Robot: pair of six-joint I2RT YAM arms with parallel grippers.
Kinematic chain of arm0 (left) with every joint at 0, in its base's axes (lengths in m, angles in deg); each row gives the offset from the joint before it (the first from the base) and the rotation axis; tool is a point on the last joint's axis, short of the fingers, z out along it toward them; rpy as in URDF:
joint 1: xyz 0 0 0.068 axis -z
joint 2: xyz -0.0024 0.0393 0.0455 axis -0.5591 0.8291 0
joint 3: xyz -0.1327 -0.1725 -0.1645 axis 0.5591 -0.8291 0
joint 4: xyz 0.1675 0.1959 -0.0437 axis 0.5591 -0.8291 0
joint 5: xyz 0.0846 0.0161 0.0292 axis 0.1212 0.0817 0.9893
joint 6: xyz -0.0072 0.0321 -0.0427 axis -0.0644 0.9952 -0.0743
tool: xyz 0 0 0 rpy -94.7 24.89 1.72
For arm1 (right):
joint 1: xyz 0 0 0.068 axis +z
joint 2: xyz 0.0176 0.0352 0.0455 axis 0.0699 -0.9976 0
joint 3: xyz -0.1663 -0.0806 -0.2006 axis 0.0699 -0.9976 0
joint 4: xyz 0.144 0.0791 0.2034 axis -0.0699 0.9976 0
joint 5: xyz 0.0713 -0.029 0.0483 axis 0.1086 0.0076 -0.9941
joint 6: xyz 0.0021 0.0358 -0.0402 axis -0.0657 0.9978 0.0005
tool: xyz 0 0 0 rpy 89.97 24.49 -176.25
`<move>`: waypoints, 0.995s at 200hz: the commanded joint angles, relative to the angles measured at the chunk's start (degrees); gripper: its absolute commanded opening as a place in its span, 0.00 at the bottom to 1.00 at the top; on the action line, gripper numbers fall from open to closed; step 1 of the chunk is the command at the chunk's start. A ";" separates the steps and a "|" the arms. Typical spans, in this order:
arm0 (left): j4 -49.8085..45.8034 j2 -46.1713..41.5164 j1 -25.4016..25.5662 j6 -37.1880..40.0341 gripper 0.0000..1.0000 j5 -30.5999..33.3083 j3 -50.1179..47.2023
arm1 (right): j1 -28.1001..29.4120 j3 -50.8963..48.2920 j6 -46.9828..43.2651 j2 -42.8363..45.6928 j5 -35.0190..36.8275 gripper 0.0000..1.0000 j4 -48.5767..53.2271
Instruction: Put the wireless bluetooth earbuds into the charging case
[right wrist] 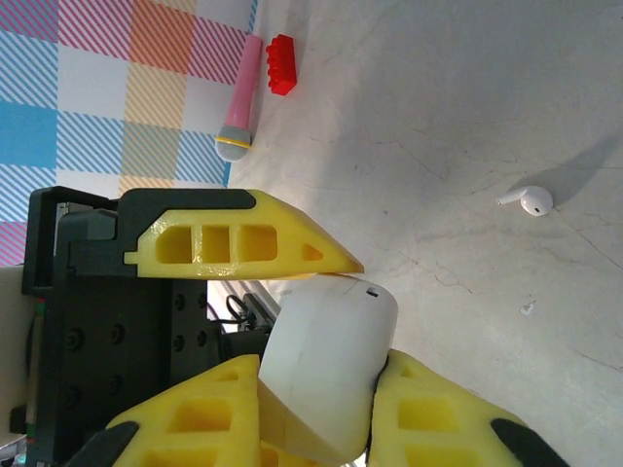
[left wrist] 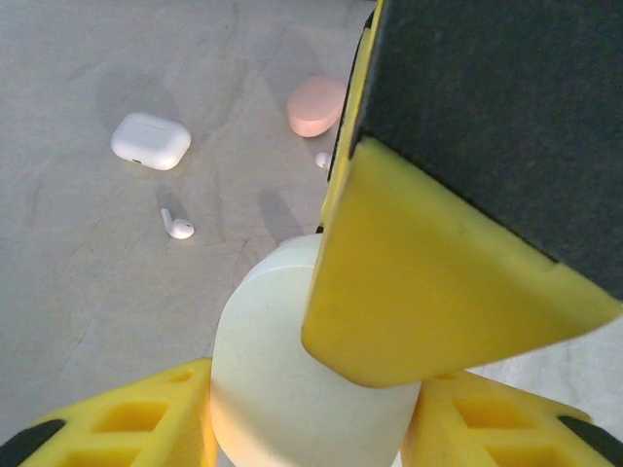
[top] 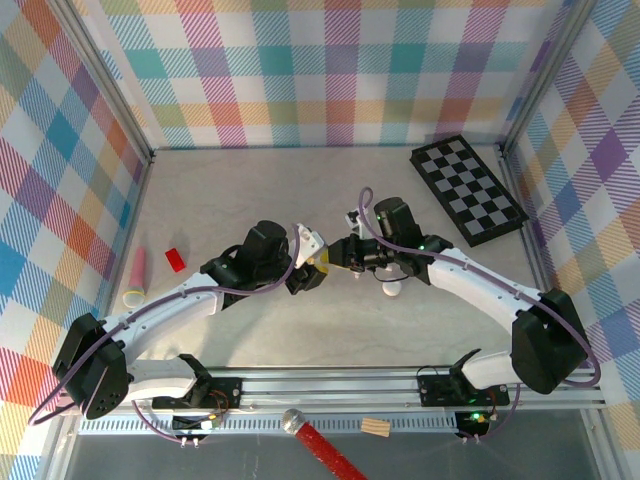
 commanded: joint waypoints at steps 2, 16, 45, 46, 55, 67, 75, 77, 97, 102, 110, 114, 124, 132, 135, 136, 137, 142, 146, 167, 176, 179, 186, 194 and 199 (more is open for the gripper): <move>3.00 -2.21 0.54 0.15 0.51 -1.65 -0.05 | -0.11 1.19 -1.28 2.12 1.61 0.13 0.66; 5.29 -2.95 0.54 -0.57 0.64 -1.48 -1.04 | -0.40 0.97 -1.45 3.46 1.95 0.12 0.21; 11.28 -5.64 -0.08 -3.51 0.88 -3.59 -2.88 | -2.89 -0.93 2.29 7.03 -1.34 0.12 -4.27; 11.61 -5.74 -0.15 -3.68 0.89 -3.76 -2.99 | -2.99 -0.96 2.55 7.15 -1.57 0.12 -4.52; 14.99 -6.94 -0.98 -5.57 0.98 -4.89 -3.92 | -4.06 -1.59 4.94 8.12 -3.34 0.12 -6.71; 20.39 -8.00 -2.16 -7.50 1.00 -6.49 -5.57 | -5.39 -2.58 8.50 9.24 -6.06 0.11 -10.56; 25.16 -8.50 -2.82 -8.17 1.00 -7.89 -7.17 | -6.29 -3.48 11.08 9.90 -7.60 0.11 -13.58; 26.48 -8.54 -2.99 -8.23 1.00 -8.20 -7.68 | -6.55 -3.67 11.47 10.03 -7.97 0.11 -14.40; 42.00 -7.93 -3.73 -10.76 1.00 -8.34 -13.05 | -8.95 -5.73 18.92 10.78 -12.15 0.10 -23.15; 45.88 -7.50 -3.91 -11.75 1.00 -7.91 -14.30 | -9.50 -6.32 21.01 10.82 -13.08 0.09 -25.78; 51.60 -6.58 -4.14 -12.94 1.00 -7.63 -15.85 | -10.21 -7.14 24.24 10.74 -14.51 0.09 -29.90; 54.01 -6.17 -4.19 -13.42 1.00 -7.61 -16.43 | -10.57 -7.50 25.74 10.65 -15.14 0.08 -31.76; 57.99 -4.97 -4.30 -14.12 1.00 -7.66 -17.27 | -11.14 -8.21 29.06 10.47 -16.36 0.08 -36.13; 60.12 -4.15 -4.36 -14.42 1.00 -8.00 -17.29 | -11.51 -8.53 31.20 10.30 -17.08 0.08 -38.71; 60.64 -3.94 -4.36 -14.48 0.99 -8.17 -17.21 | -11.61 -8.66 31.98 10.19 -17.33 0.07 -39.68; 60.77 -3.79 -4.40 -14.49 0.99 -8.21 -17.19 | -11.66 -8.69 32.20 10.14 -17.43 0.07 -40.02; 60.92 -3.63 -4.38 -14.53 0.99 -8.27 -17.13 | -11.68 -8.70 32.32 10.11 -17.52 0.07 -40.41; 61.70 -3.04 -4.40 -14.72 0.99 -8.56 -16.99 | -11.83 -8.96 33.73 9.85 -17.95 0.07 -42.13; 62.33 -2.68 -4.43 -14.94 1.00 -8.86 -16.78 | -11.95 -9.13 34.88 9.62 -18.38 0.07 -44.14; 65.82 0.08 -4.70 -16.09 1.00 -11.93 -15.16 | -12.43 -10.20 41.01 7.89 -19.53 0.06 -52.99; 67.48 1.31 -4.87 -16.50 1.00 -13.87 -14.35 | -12.58 -10.57 43.42 7.09 -19.60 0.05 -56.14; 68.13 1.77 -4.88 -16.84 1.00 -14.21 -14.12 | -12.59 -10.68 44.06 6.76 -19.63 0.05 -57.02; 69.78 2.79 -5.04 -17.50 1.00 -14.75 -13.68 | -12.68 -10.89 45.44 6.25 -19.61 0.05 -58.62; 71.99 3.94 -5.30 -18.41 1.00 -15.66 -13.40 | -12.67 -11.13 46.86 5.69 -19.54 0.05 -60.33; 73.80 4.66 -5.48 -18.89 1.00 -15.96 -13.34 | -12.67 -11.26 47.58 5.39 -19.49 0.04 -61.44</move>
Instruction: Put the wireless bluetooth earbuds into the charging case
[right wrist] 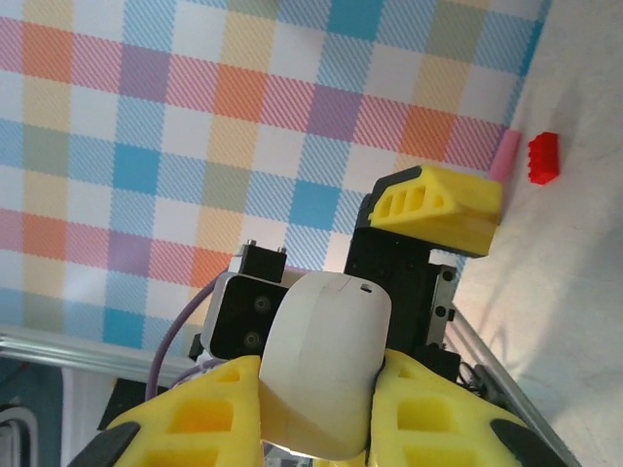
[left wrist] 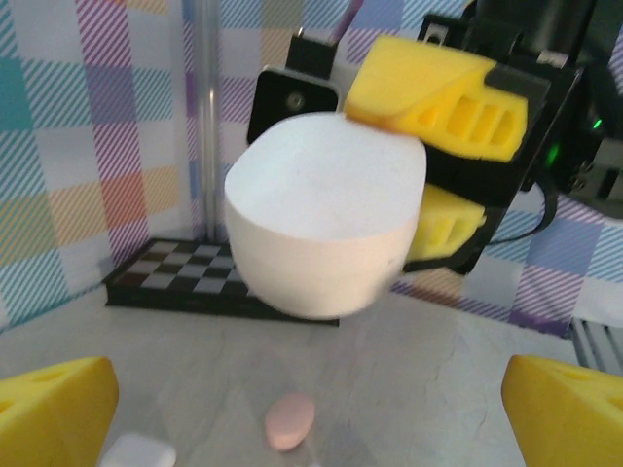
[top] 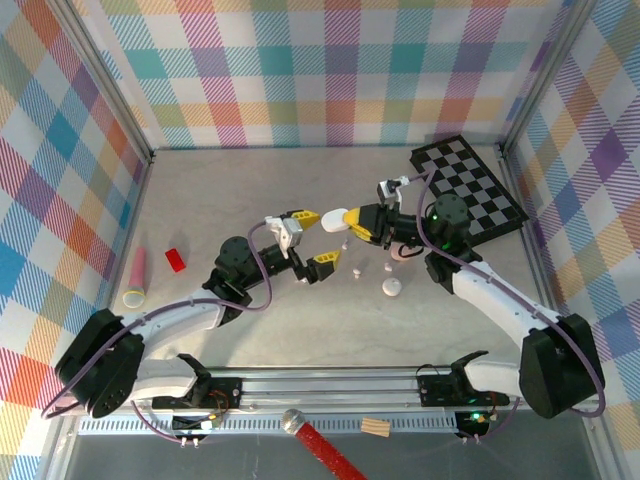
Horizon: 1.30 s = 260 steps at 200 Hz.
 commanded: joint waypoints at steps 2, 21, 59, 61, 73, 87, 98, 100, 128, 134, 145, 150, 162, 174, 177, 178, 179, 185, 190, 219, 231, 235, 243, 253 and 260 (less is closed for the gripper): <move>12.62 2.87 -1.23 -3.41 1.00 -4.83 2.23 | -0.33 -1.12 8.41 -1.67 -1.89 0.04 -13.19; 22.03 6.31 -1.61 -5.65 0.90 -2.87 1.19 | -0.33 -1.45 10.59 -2.62 -2.13 0.04 -16.07; 22.37 9.65 -1.75 -3.59 0.81 -7.92 4.42 | -0.33 -1.57 13.13 -3.66 -2.01 0.04 -17.76; 22.43 9.75 -1.73 -3.71 0.81 -8.06 4.57 | -0.33 -1.52 13.13 -3.66 -1.94 0.04 -17.73; 22.46 10.19 -1.71 -3.99 0.80 -8.69 5.31 | -0.33 -1.63 13.26 -3.83 -1.80 0.04 -17.68; 22.45 10.39 -1.70 -5.09 0.79 -8.97 5.90 | -0.30 -1.67 13.27 -4.01 -1.71 0.04 -17.89; 22.47 10.52 -1.71 -4.59 0.77 -11.46 6.53 | -0.35 -1.68 13.37 -4.18 -1.70 0.04 -18.01; 22.45 10.56 -1.75 -4.58 0.77 -11.76 6.66 | -0.35 -1.72 13.43 -4.19 -1.66 0.04 -18.06; 22.62 11.22 -1.70 -5.72 0.74 -11.00 7.48 | -0.33 -1.81 13.93 -4.80 -1.87 0.04 -19.21; 22.64 11.31 -1.72 -5.80 0.73 -10.98 7.58 | -0.33 -1.85 14.09 -4.89 -1.75 0.04 -19.55; 22.62 11.44 -1.70 -5.94 0.72 -10.85 7.82 | -0.33 -2.09 14.53 -5.11 -1.64 0.04 -20.33; 22.62 11.53 -1.70 -5.98 0.69 -10.89 7.91 | -0.33 -2.18 14.73 -5.18 -1.47 0.04 -20.87; 22.73 11.62 -1.70 -5.92 0.66 -10.83 8.08 | -0.33 -2.37 15.30 -5.33 -1.10 0.04 -22.03; 22.79 11.78 -1.70 -5.72 0.65 -10.72 8.09 | -0.33 -2.34 15.55 -5.42 -0.94 0.04 -22.39; 22.73 11.80 -1.70 -5.65 0.65 -10.53 8.09 | -0.33 -2.31 15.51 -5.42 -0.92 0.04 -22.39; 22.72 11.84 -1.70 -5.64 0.65 -10.49 8.10 | -0.33 -2.30 15.54 -5.38 -0.92 0.04 -22.39; 22.72 11.86 -1.70 -5.64 0.65 -10.47 8.11 | -0.33 -2.29 15.51 -5.35 -0.92 0.04 -22.43; 22.78 11.95 -1.70 -5.57 0.65 -10.18 8.11 | -0.33 -2.33 15.49 -5.35 -0.85 0.04 -22.57; 22.79 11.97 -1.72 -5.50 0.65 -10.13 8.11 | -0.39 -2.29 15.41 -5.33 -0.83 0.04 -22.76; 22.71 12.19 -1.70 -5.62 0.65 -9.41 8.20 | -0.33 -2.55 15.06 -4.81 -0.66 0.04 -22.93; 22.71 12.28 -1.70 -5.88 0.64 -9.23 8.25 | -0.33 -2.56 14.64 -4.55 -0.74 0.04 -22.39; 22.73 12.39 -1.71 -5.98 0.63 -9.22 8.26 | -0.33 -2.54 14.49 -4.46 -0.74 0.04 -22.24; 22.74 12.48 -1.70 -6.15 0.62 -9.25 8.37 | -0.33 -2.58 14.40 -4.37 -0.69 0.04 -21.98; 22.74 12.66 -1.70 -6.16 0.59 -9.22 8.44 | -0.33 -2.56 14.33 -4.30 -0.72 0.04 -21.94; 22.78 12.68 -1.77 -6.16 0.58 -9.31 8.54 | -0.33 -2.55 14.33 -4.37 -0.74 0.04 -21.83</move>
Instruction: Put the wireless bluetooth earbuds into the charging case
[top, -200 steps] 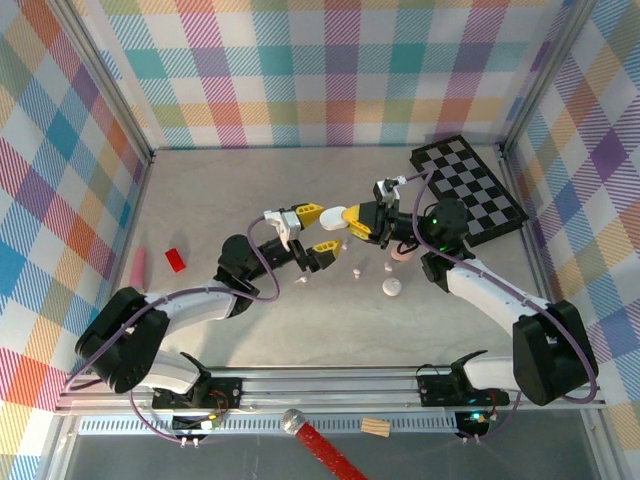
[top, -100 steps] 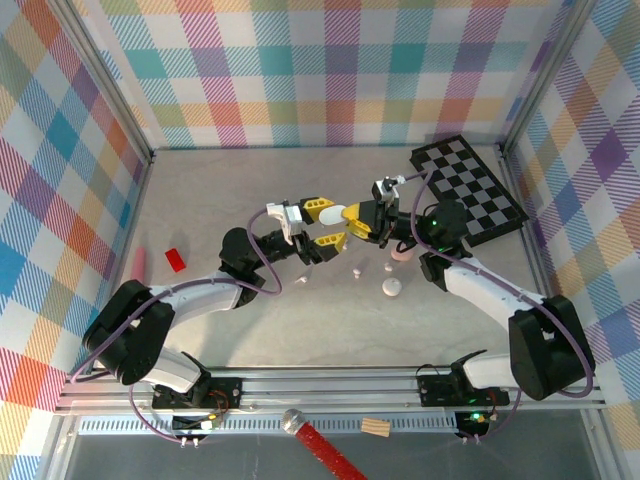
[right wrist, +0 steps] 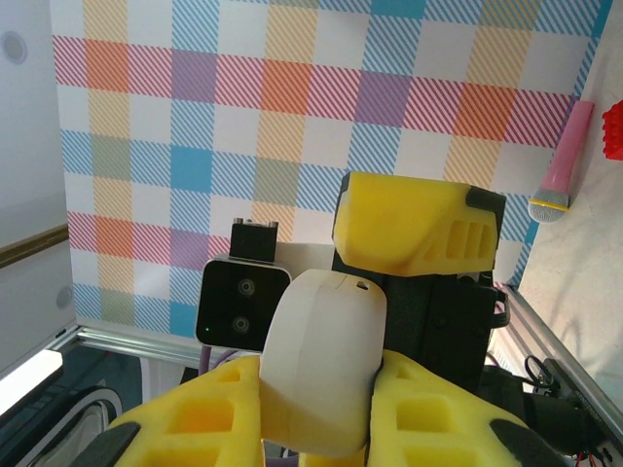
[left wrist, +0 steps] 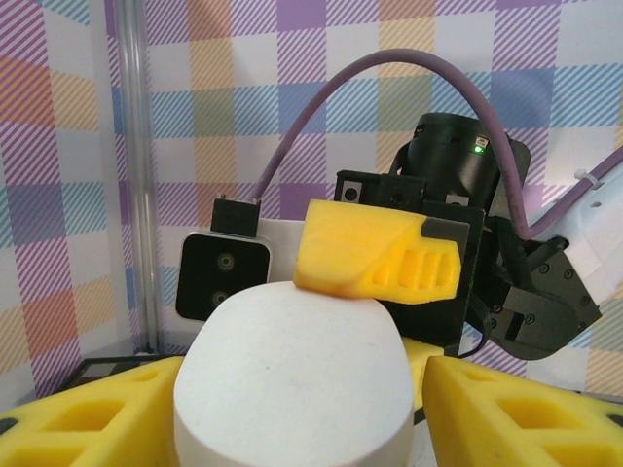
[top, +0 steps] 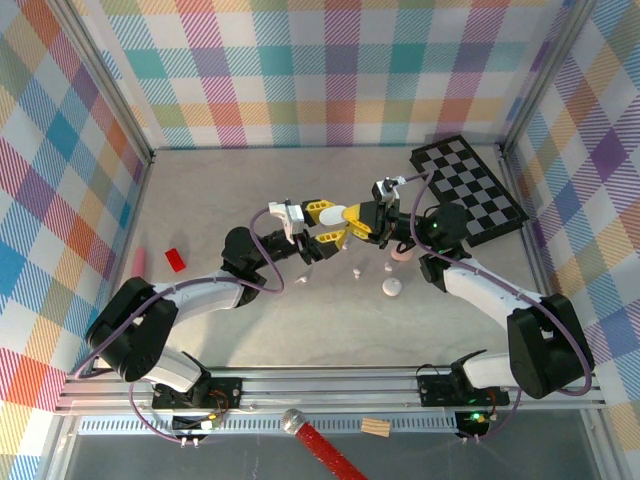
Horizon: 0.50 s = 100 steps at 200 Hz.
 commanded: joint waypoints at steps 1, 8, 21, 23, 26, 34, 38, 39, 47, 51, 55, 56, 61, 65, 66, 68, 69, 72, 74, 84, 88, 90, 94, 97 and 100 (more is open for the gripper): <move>3.34 0.55 -0.38 -0.37 0.58 -0.26 1.86 | -0.28 -0.48 -0.46 0.92 0.37 0.04 -3.00; 3.30 0.57 -0.35 -0.43 0.57 -0.26 1.91 | -0.28 -0.54 -0.51 0.85 0.46 0.04 -2.97; 3.26 0.70 -0.35 -0.45 0.57 -0.60 1.95 | -0.30 -0.57 -0.47 0.75 0.55 0.04 -2.97; 3.30 0.72 -0.37 -0.45 0.57 -0.55 1.99 | -0.33 -0.56 -0.50 0.75 0.55 0.04 -3.04; 3.33 0.72 -0.35 -0.45 0.57 -0.61 1.97 | -0.33 -0.56 -0.47 0.75 0.55 0.04 -3.15; 3.31 0.72 -0.35 -0.45 0.57 -0.62 1.94 | -0.28 -0.49 -0.49 0.66 0.64 0.04 -3.36; 3.29 0.72 -0.35 -0.45 0.57 -0.53 1.95 | -0.28 -0.48 -0.52 0.66 0.56 0.04 -3.32; 3.32 0.72 -0.35 -0.45 0.57 -0.53 1.95 | -0.28 -0.48 -0.56 0.66 0.60 0.04 -3.28; 3.26 0.58 -0.35 -0.54 0.57 -0.40 1.95 | -0.28 -0.48 -0.73 0.74 0.54 0.04 -2.80; 3.31 0.55 -0.36 -0.54 0.56 -0.42 1.95 | -0.28 -0.48 -0.84 0.75 0.55 0.04 -2.61; 3.28 0.47 -0.35 -0.53 0.55 -0.33 1.87 | -0.33 -0.48 -0.86 0.75 0.52 0.04 -2.46; 3.31 0.47 -0.35 -0.54 0.55 -0.34 1.87 | -0.30 -0.48 -0.86 0.70 0.49 0.04 -2.45; 3.27 0.46 -0.35 -0.54 0.54 -0.35 1.91 | -0.28 -0.56 -0.96 0.66 0.46 0.04 -2.32; 3.26 0.50 -0.35 -0.49 0.51 -0.51 1.95 | -0.28 -0.56 -0.88 0.66 0.46 0.04 -2.28; 3.26 0.48 -0.35 -0.47 0.51 -0.52 1.95 | -0.28 -0.56 -0.87 0.66 0.46 0.04 -2.27; 3.30 0.46 -0.35 -0.46 0.51 -0.52 1.95 | -0.28 -0.56 -0.88 0.62 0.46 0.04 -2.33; 3.32 0.46 -0.35 -0.46 0.51 -0.48 1.95 | -0.33 -0.61 -0.87 0.64 0.50 0.04 -2.34; 3.27 0.50 -0.35 -0.46 0.50 -0.52 1.91 | -0.29 -0.64 -0.86 0.66 0.54 0.04 -2.36; 3.28 0.54 -0.35 -0.45 0.50 -0.46 1.94 | -0.28 -0.58 -0.82 0.62 0.59 0.04 -2.44; 3.26 0.71 -0.35 -0.39 0.51 -0.62 2.04 | -0.30 -0.56 -0.61 0.60 0.64 0.04 -2.77; 3.26 0.80 -0.35 -0.37 0.52 -0.66 2.04 | -0.28 -0.50 -0.51 0.53 0.74 0.04 -3.00; 3.26 0.87 -0.35 -0.39 0.52 -0.72 2.04 | -0.33 -0.50 -0.42 0.50 0.75 0.04 -3.11; 3.26 0.90 -0.35 -0.37 0.53 -0.70 2.04 | -0.33 -0.41 -0.26 0.48 0.76 0.04 -3.35; 3.26 0.98 -0.35 -0.47 0.54 -0.78 2.03 | -0.29 -0.40 -0.21 0.48 0.69 0.04 -3.54; 3.26 1.03 -0.39 -0.46 0.54 -0.79 2.04 | -0.33 -0.32 -0.13 0.51 0.68 0.04 -3.69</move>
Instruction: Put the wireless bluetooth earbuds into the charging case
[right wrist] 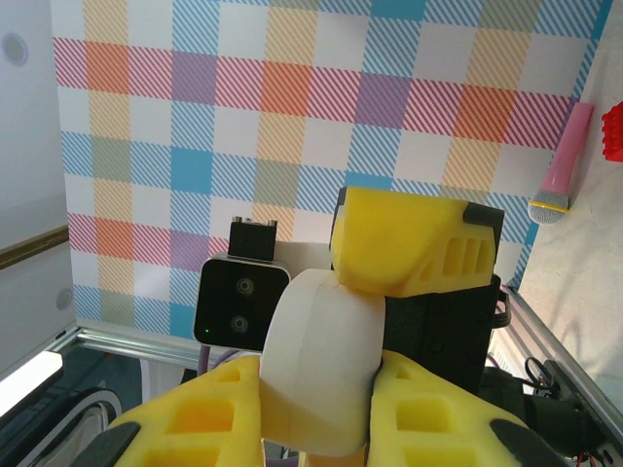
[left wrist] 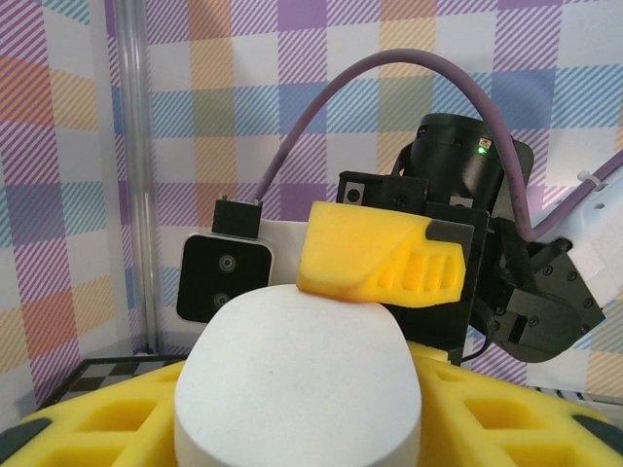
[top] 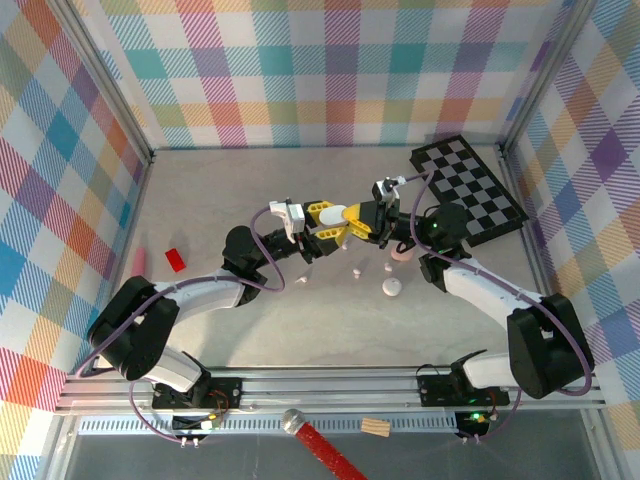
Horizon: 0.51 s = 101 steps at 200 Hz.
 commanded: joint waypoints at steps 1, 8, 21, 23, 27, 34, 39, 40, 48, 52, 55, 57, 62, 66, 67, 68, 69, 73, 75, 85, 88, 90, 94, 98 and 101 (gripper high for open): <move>3.28 0.72 -0.41 -0.30 0.54 -0.75 1.56 | -0.30 -0.31 -0.10 0.49 0.46 0.04 -3.75; 3.24 0.83 -0.39 -0.35 0.54 -0.75 1.60 | -0.28 -0.30 -0.09 0.56 0.44 0.04 -3.67; 3.24 0.84 -0.35 -0.30 0.54 -0.78 1.60 | -0.28 -0.30 -0.59 0.79 0.38 0.04 -2.83; 3.24 0.84 -0.35 -0.30 0.54 -0.82 1.56 | -0.28 -0.37 -0.67 0.82 0.36 0.04 -2.73; 3.26 0.83 -0.35 -0.30 0.53 -0.83 1.55 | -0.28 -0.39 -0.78 0.83 0.48 0.04 -2.60; 3.25 0.79 -0.35 -0.30 0.52 -0.84 1.51 | -0.28 -0.56 -0.73 0.84 0.44 0.04 -2.60; 3.29 0.75 -0.35 -0.30 0.52 -0.77 1.51 | -0.28 -0.60 -0.77 0.84 0.44 0.04 -2.77; 3.26 0.75 -0.35 -0.30 0.52 -0.76 1.47 | -0.28 -0.58 -0.71 0.84 0.44 0.04 -2.79; 3.24 0.67 -0.35 -0.30 0.52 -0.76 1.43 | -0.28 -0.59 -0.56 0.90 0.53 0.04 -3.06; 3.25 0.66 -0.36 -0.30 0.52 -0.75 1.40 | -0.28 -0.57 -0.55 0.92 0.57 0.04 -3.15; 3.24 0.66 -0.40 -0.30 0.52 -0.75 1.42 | -0.29 -0.56 -0.56 0.92 0.58 0.04 -3.25; 3.26 0.66 -0.36 -0.30 0.52 -0.75 1.40 | -0.28 -0.56 -0.58 0.92 0.60 0.04 -3.25; 3.30 0.57 -0.35 -0.30 0.53 -0.75 1.35 | -0.29 -0.56 -0.57 1.00 0.61 0.04 -3.34; 3.26 0.57 -0.35 -0.37 0.53 -0.75 1.34 | -0.28 -0.56 -0.63 1.01 0.62 0.04 -3.32; 3.25 0.57 -0.35 -0.38 0.53 -0.75 1.34 | -0.28 -0.52 -0.63 1.01 0.66 0.04 -3.29; 3.24 0.62 -0.35 -0.34 0.53 -0.75 1.34 | -0.28 -0.50 -0.68 1.06 0.64 0.04 -3.23; 3.24 0.59 -0.39 -0.37 0.53 -0.75 1.34 | -0.28 -0.49 -0.66 1.08 0.63 0.04 -3.20; 3.25 0.53 -0.35 -0.43 0.53 -0.70 1.34 | -0.28 -0.48 -0.77 1.10 0.61 0.04 -3.06; 3.24 0.49 -0.35 -0.47 0.53 -0.67 1.34 | -0.28 -0.52 -0.80 1.10 0.64 0.04 -2.99; 3.24 0.40 -0.36 -0.48 0.52 -0.71 1.34 | -0.28 -0.65 -1.08 1.14 0.62 0.04 -2.65; 3.24 0.40 -0.35 -0.48 0.51 -0.71 1.34 | -0.31 -0.65 -1.16 1.18 0.61 0.04 -2.63; 3.24 0.40 -0.35 -0.48 0.51 -0.72 1.27 | -0.29 -0.67 -1.12 1.19 0.61 0.04 -2.62; 3.31 0.40 -0.41 -0.48 0.50 -0.70 1.33 | -0.28 -0.69 -1.11 1.19 0.62 0.04 -2.60; 3.25 0.39 -0.35 -0.48 0.49 -0.67 1.42 | -0.28 -0.70 -1.00 1.19 0.64 0.04 -2.70; 3.24 0.32 -0.35 -0.48 0.47 -0.71 1.43 | -0.29 -0.78 -1.07 1.19 0.62 0.04 -2.83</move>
